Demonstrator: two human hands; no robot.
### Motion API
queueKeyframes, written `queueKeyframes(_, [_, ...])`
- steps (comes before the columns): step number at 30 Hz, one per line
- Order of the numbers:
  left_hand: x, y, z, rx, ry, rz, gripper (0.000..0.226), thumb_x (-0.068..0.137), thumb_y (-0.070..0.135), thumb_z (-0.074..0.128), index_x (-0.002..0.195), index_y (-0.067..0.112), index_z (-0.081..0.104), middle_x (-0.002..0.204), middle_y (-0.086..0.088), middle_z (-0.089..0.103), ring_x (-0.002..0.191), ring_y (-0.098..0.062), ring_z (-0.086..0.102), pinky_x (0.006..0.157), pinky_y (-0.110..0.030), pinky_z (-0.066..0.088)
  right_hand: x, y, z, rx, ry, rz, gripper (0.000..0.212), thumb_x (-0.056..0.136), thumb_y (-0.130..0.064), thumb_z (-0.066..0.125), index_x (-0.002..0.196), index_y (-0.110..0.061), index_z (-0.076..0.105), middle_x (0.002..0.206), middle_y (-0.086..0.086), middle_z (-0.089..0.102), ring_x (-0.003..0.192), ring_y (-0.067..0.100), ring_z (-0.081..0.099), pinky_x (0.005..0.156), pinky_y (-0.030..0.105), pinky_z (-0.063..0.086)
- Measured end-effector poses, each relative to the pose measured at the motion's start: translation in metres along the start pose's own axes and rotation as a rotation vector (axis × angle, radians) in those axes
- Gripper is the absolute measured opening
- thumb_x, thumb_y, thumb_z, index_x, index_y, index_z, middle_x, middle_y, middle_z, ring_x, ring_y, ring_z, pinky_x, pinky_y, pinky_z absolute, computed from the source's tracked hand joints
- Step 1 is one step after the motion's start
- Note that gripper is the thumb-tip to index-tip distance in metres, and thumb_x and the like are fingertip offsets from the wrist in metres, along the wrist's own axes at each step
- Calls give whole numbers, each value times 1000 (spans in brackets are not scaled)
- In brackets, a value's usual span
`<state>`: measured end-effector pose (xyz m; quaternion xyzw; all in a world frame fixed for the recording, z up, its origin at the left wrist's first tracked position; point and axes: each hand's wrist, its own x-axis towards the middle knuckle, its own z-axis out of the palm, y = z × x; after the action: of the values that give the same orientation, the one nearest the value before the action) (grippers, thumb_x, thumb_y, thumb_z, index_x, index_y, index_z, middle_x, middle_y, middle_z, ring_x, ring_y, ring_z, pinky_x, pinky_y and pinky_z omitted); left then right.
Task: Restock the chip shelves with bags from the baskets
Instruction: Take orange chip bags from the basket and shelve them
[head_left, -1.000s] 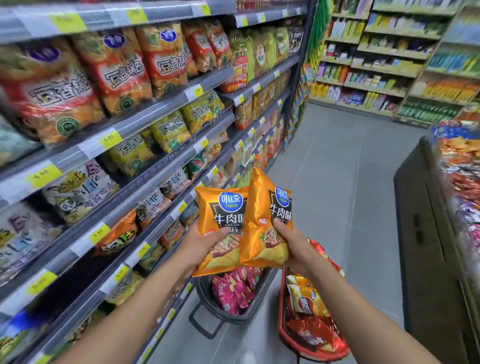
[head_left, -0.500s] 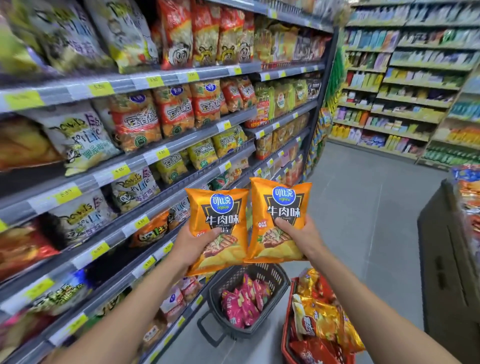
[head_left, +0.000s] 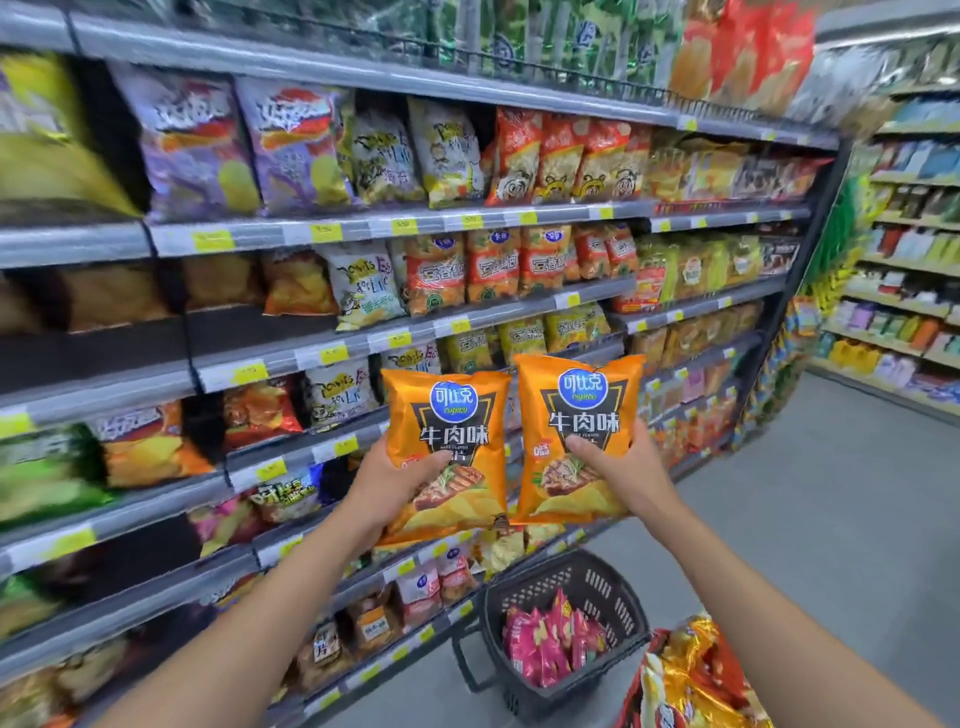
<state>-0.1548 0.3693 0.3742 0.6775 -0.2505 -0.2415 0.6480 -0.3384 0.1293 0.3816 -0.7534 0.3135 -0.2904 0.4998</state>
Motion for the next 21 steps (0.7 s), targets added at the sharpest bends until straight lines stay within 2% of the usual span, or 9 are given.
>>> queueKeyframes(3, [-27, 13, -30, -26, 71, 16, 56, 79, 39, 89, 126, 30, 61, 113, 0, 79, 101, -28, 77, 95, -57, 58, -4, -25, 21, -11, -65, -68, 73, 76, -48, 87, 130, -29, 42, 114, -15, 60, 108, 13, 56, 95, 36, 43])
queueKeyframes(5, [-45, 21, -52, -30, 129, 34, 72, 69, 49, 94, 130, 32, 59, 116, 1, 78, 104, -27, 76, 97, -56, 58, -8, -44, 40, -1, -119, -106, 71, 77, -48, 85, 129, -31, 40, 109, -21, 56, 109, 16, 55, 93, 36, 41])
queueKeyframes(6, [-54, 26, -63, -26, 151, 46, 73, 69, 50, 94, 130, 31, 59, 116, 2, 78, 105, -26, 76, 97, -55, 58, -10, -52, 51, 9, -149, -120, 76, 74, -53, 86, 131, -30, 41, 112, -17, 59, 112, 18, 56, 94, 37, 43])
queueKeyframes(9, [-81, 37, -99, -28, 241, 70, 51, 83, 31, 86, 127, 27, 61, 112, 1, 79, 102, -25, 77, 96, -52, 59, -20, -75, 87, 34, -224, -154, 112, 55, -77, 84, 145, -25, 41, 128, -6, 61, 117, 19, 58, 101, 46, 49])
queueKeyframes(12, [-111, 46, -136, -24, 342, 87, 44, 87, 24, 83, 125, 22, 63, 108, -1, 80, 95, -22, 78, 85, -42, 63, -35, -100, 126, 51, -300, -176, 103, 59, -72, 85, 141, -26, 42, 122, -7, 62, 113, 19, 60, 96, 44, 49])
queueKeyframes(16, [-156, 55, -189, -18, 468, 102, 34, 90, 19, 80, 118, 25, 63, 98, 3, 81, 86, -20, 79, 68, -30, 63, -60, -133, 184, 73, -410, -220, 99, 59, -70, 86, 139, -30, 43, 123, -7, 65, 113, 19, 63, 102, 52, 51])
queueKeyframes(19, [-193, 60, -234, 0, 541, 92, 38, 88, 22, 82, 121, 23, 62, 100, 0, 81, 89, -24, 79, 82, -45, 64, -86, -160, 232, 100, -470, -252, 99, 58, -67, 86, 140, -29, 45, 120, -11, 64, 110, 15, 63, 98, 46, 52])
queueKeyframes(21, [-220, 63, -266, -4, 589, 88, 39, 88, 21, 82, 121, 22, 62, 100, -1, 81, 90, -24, 79, 83, -46, 64, -107, -179, 263, 118, -492, -278, 94, 62, -60, 87, 139, -26, 45, 119, -11, 64, 109, 15, 63, 92, 40, 51])
